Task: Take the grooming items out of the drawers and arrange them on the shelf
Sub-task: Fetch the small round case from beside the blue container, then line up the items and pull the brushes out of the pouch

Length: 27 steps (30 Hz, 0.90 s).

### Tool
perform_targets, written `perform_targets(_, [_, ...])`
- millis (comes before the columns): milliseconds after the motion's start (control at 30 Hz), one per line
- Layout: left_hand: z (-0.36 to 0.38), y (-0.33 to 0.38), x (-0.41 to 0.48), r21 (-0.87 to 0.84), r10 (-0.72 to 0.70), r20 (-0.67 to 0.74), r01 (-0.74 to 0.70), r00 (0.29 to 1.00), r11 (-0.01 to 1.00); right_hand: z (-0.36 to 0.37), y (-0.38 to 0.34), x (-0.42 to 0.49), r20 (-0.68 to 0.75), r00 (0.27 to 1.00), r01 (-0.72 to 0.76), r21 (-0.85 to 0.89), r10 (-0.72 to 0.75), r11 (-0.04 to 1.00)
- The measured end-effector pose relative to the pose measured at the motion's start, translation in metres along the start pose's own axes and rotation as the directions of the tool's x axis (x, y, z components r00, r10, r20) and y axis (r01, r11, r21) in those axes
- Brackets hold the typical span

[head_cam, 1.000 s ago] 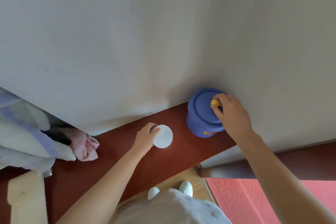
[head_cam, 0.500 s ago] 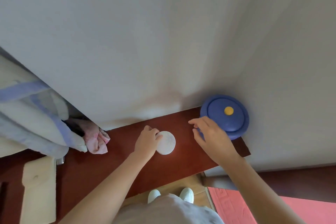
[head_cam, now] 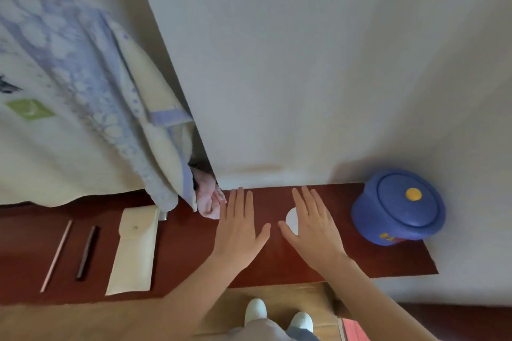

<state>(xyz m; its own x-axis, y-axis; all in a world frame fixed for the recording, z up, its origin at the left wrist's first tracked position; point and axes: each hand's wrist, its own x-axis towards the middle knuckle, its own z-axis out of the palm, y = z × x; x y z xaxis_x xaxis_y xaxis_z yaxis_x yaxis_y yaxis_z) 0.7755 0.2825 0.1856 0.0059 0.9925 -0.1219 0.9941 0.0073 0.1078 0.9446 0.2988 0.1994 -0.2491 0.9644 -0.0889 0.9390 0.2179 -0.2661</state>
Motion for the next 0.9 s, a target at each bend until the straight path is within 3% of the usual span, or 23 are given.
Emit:
perform_targets(233, [-0.018,-0.043,-0.064,-0.029,-0.221,-0.095,0.219,0.971,0.975,-0.003,-0.047,-0.005,0.08,0.976,0.209,-0.089,-0.202,0.974])
perform_targets(533, [-0.03,-0.077,-0.168,-0.151,-0.535,-0.185,0.514,0.824,0.844,-0.003,-0.124,-0.044,0.09,0.849,0.526,-0.048,-0.521,0.849])
perform_targets(900, [-0.039,-0.148,-0.28,-0.187,-0.672,-0.274,0.648,0.687,0.739,0.03,-0.24,-0.105,0.12,0.708,0.695,0.052,-0.696,0.717])
